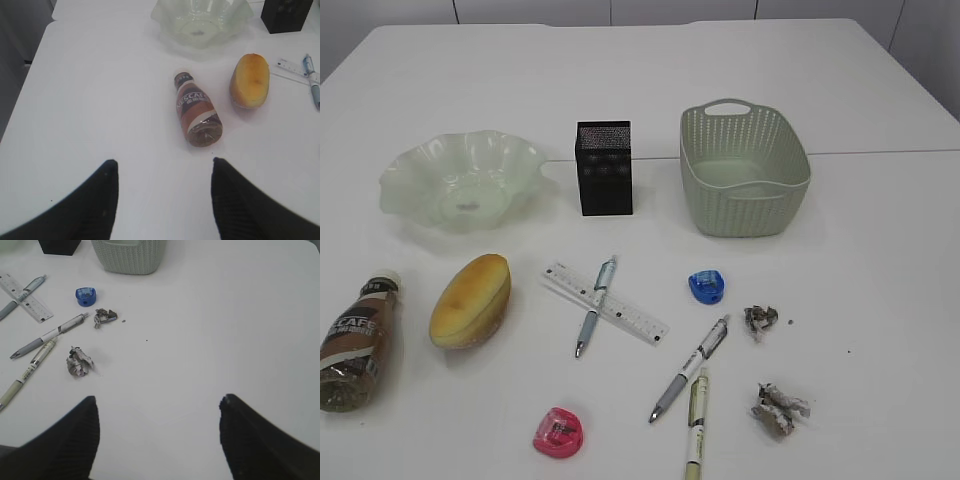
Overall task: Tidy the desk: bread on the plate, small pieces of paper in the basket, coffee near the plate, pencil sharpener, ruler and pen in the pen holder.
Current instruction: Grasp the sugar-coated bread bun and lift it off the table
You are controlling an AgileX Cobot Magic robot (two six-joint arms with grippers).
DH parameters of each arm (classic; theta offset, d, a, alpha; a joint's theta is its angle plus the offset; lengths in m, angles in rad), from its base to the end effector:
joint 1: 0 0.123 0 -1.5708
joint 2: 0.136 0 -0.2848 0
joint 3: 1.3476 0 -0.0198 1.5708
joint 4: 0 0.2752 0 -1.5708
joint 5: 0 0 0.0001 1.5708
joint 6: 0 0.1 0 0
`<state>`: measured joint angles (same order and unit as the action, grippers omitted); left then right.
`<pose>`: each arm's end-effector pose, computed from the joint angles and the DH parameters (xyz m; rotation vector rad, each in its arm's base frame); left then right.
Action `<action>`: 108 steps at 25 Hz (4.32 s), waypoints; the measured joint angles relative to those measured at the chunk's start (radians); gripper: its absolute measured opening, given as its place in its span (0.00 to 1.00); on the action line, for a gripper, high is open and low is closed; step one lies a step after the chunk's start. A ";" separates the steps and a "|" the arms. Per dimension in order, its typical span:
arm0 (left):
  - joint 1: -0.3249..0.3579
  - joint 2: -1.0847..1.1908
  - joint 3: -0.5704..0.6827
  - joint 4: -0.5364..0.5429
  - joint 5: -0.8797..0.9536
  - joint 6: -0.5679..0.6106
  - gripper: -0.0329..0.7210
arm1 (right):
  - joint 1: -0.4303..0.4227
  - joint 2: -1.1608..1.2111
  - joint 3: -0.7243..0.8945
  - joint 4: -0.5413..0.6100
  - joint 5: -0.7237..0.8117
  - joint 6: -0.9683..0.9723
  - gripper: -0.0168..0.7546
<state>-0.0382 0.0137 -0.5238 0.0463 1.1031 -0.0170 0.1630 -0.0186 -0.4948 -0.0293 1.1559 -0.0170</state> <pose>0.0223 0.0033 0.2882 0.0184 2.0757 0.0219 0.0181 0.0003 0.2754 -0.1878 2.1178 0.0509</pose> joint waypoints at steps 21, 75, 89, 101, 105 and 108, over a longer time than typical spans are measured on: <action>0.000 0.212 -0.215 -0.004 0.032 0.000 0.62 | 0.000 0.012 -0.058 -0.004 0.004 -0.033 0.74; -0.283 1.997 -0.931 -0.128 -0.023 -0.029 0.84 | 0.000 1.571 -0.856 0.292 0.072 0.006 0.74; -0.313 2.108 -0.936 -0.157 -0.099 -0.012 0.84 | 0.000 1.574 -0.917 0.292 0.074 0.006 0.74; -0.319 2.152 -0.981 -0.141 -0.042 -0.009 0.49 | 0.000 1.574 -0.975 0.292 0.079 0.006 0.74; -0.319 2.152 -1.051 -0.136 0.050 -0.008 0.43 | 0.000 1.574 -0.975 0.292 0.079 0.006 0.74; -0.319 2.150 -1.105 -0.136 0.086 -0.008 0.43 | 0.000 1.574 -0.975 0.292 0.079 0.006 0.74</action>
<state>-0.3574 2.1638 -1.6287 -0.0896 1.1892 -0.0248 0.1630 1.5553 -1.4694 0.2629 1.2352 -0.0113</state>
